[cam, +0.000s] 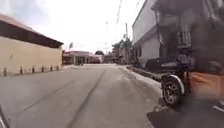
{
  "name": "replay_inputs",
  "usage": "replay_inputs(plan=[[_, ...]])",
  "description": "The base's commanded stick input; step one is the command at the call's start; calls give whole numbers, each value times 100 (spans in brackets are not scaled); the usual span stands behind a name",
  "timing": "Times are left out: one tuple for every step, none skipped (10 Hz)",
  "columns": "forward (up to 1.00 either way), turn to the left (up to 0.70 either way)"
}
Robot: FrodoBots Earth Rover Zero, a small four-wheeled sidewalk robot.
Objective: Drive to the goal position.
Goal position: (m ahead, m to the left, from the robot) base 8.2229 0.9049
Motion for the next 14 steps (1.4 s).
replay_inputs(plan=[[70, 1], [70, 1], [70, 1], [70, 1], [70, 1], [70, 1], [70, 1], [70, 1], [70, 1], [70, 1], [70, 1], [70, 1], [70, 1], [70, 1]])
